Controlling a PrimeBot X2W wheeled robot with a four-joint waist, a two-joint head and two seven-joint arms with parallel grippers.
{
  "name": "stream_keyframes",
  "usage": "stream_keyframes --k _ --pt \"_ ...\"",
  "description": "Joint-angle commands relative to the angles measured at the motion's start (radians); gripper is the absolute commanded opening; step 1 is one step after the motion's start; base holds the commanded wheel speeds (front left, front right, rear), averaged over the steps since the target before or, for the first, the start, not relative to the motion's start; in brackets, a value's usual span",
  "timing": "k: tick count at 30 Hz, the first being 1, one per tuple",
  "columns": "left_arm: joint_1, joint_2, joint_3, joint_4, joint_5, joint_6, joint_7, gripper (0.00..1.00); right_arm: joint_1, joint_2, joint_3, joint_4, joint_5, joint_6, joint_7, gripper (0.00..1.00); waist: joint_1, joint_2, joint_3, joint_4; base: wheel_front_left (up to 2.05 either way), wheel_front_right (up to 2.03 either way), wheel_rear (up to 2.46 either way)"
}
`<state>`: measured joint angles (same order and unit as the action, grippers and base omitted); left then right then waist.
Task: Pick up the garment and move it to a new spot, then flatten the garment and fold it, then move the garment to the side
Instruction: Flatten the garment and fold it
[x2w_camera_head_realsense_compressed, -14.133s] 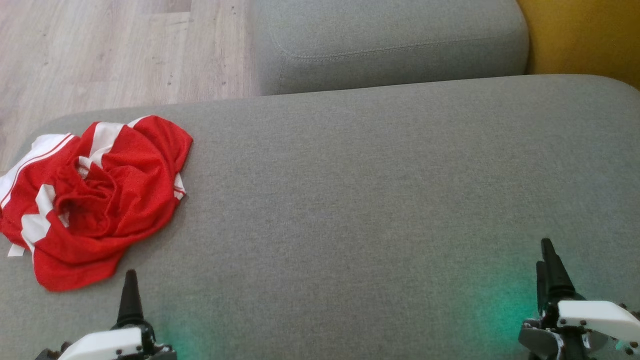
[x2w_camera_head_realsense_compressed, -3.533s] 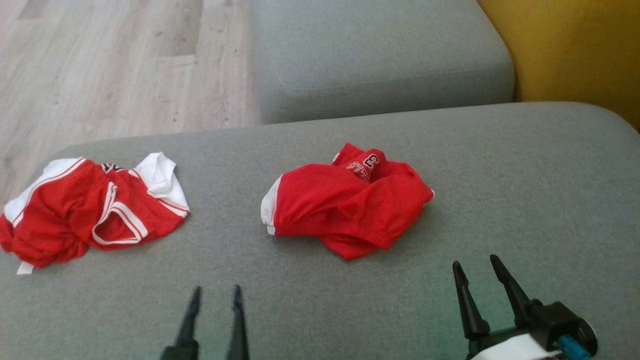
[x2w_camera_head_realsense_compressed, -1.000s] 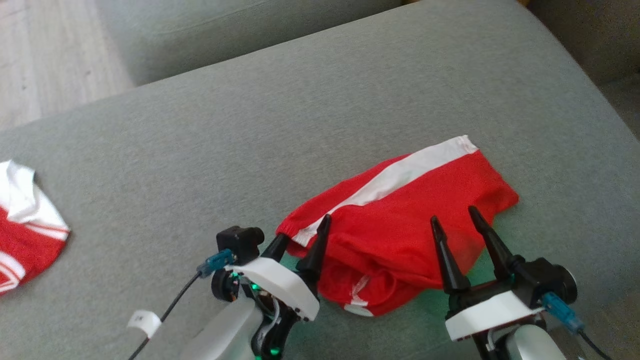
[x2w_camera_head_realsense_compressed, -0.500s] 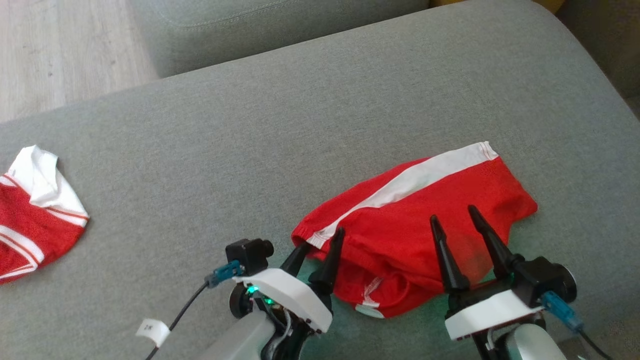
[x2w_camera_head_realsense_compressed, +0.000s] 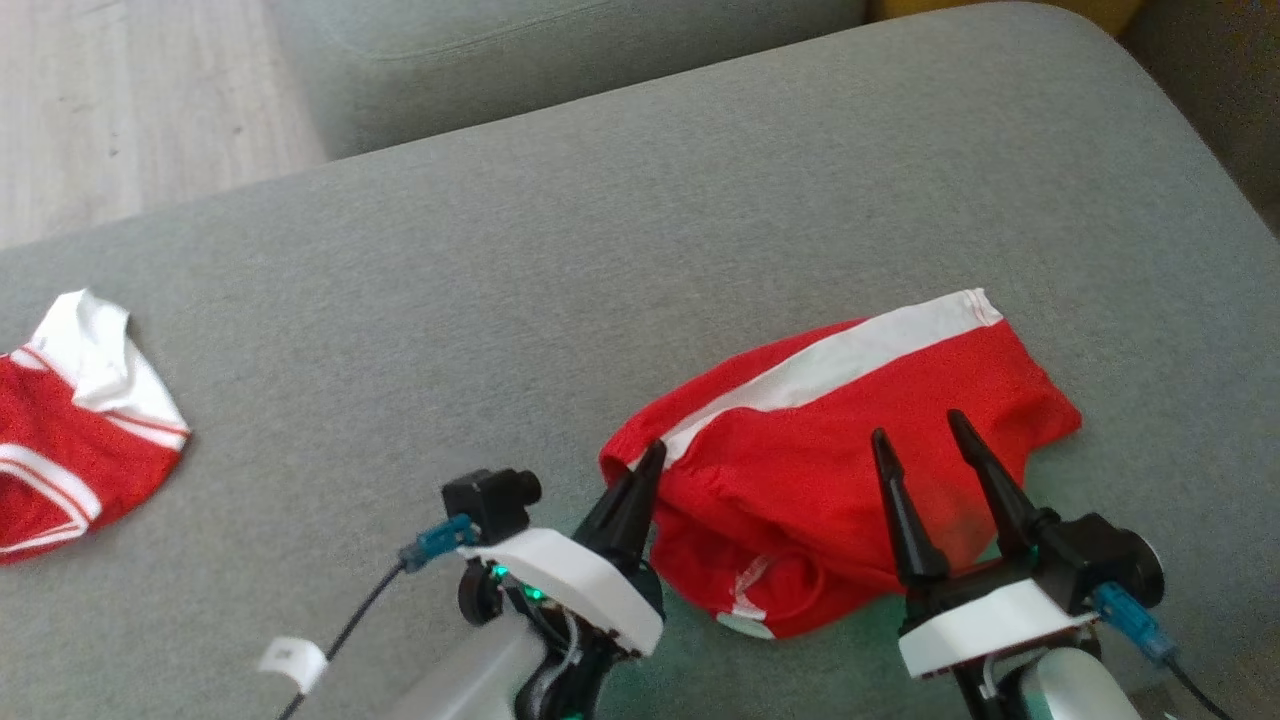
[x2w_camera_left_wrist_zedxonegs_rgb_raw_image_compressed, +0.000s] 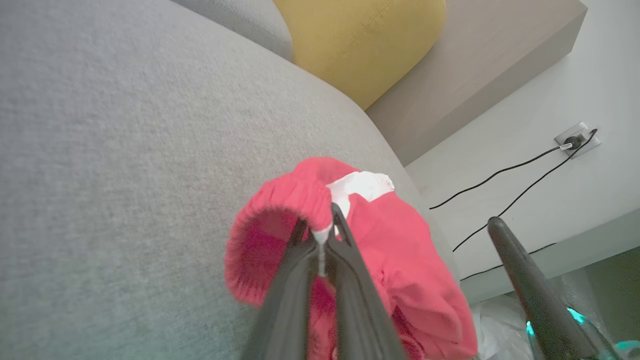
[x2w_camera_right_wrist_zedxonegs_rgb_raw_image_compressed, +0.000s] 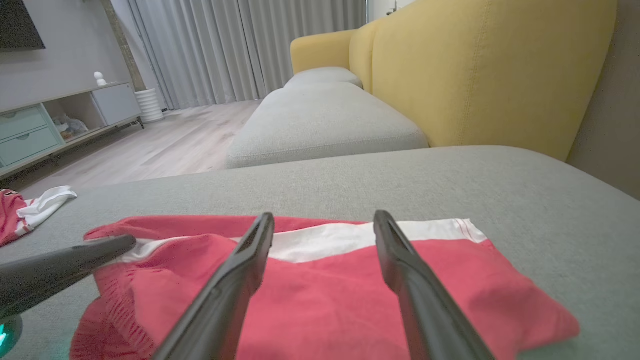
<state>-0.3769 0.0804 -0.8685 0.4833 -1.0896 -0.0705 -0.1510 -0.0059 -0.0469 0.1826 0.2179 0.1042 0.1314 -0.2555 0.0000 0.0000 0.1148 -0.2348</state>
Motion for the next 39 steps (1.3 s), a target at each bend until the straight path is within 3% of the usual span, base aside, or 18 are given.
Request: stream_keyframes --k 1,4,10,13,16,20,26,37,38,39 --pt "-0.026 0.03 0.036 -0.055 0.013 0.0 -0.004 0.0 -0.011 -0.003 0.014 -0.034 -0.006 -0.001 -0.006 1.0 0.0 0.0 -0.002 0.017 0.0 0.0 0.0" --pt "-0.041 0.074 0.039 -0.105 0.018 -0.001 0.022 0.0 -0.009 -0.003 0.005 -0.036 -0.005 -0.001 -0.006 1.0 0.0 0.0 -0.002 0.037 0.0 0.0 0.0" --pt "-0.12 0.267 0.053 -0.283 0.04 0.005 0.169 0.0 -0.021 -0.004 -0.046 -0.033 0.021 -0.001 -0.006 1.0 0.0 0.0 0.009 0.1 0.0 0.0 0.0" --pt "-0.16 0.352 0.067 -0.349 0.041 0.004 0.238 0.0 -0.048 -0.013 -0.071 -0.023 0.071 -0.001 -0.006 1.0 0.0 0.0 0.025 0.125 0.0 0.0 0.0" --pt "-0.191 0.398 0.079 -0.384 0.029 0.0 0.287 0.0 -0.094 -0.04 -0.07 0.021 0.158 -0.001 -0.006 1.0 0.0 0.0 0.045 0.145 0.0 0.0 0.0" --pt "-0.222 0.421 0.083 -0.39 0.018 -0.004 0.328 0.0 -0.196 -0.127 -0.03 0.137 0.251 -0.001 -0.006 1.0 0.0 0.0 0.074 0.166 0.0 0.0 0.0" --pt "-0.257 0.409 0.083 -0.365 0.018 -0.015 0.332 0.0 -0.389 -0.244 0.086 0.377 0.339 -0.001 0.052 1.0 0.0 0.0 0.119 0.204 0.0 0.0 0.0" --pt "-0.292 0.387 0.065 -0.339 0.023 -0.036 0.326 0.0 -0.585 -0.307 0.347 0.604 0.513 -0.001 0.192 1.0 0.0 0.0 0.177 0.256 0.0 0.0 0.0" --pt "-0.294 0.385 0.063 -0.338 0.023 -0.037 0.326 0.0 -0.59 -0.312 0.377 0.613 0.523 -0.001 0.204 0.92 0.0 0.0 0.18 0.26 0.0 0.0 0.0" --pt "-0.295 0.385 0.061 -0.336 0.024 -0.038 0.325 0.0 -0.595 -0.317 0.402 0.62 0.536 -0.001 0.212 0.52 0.0 0.0 0.182 0.261 0.0 0.0 0.0"
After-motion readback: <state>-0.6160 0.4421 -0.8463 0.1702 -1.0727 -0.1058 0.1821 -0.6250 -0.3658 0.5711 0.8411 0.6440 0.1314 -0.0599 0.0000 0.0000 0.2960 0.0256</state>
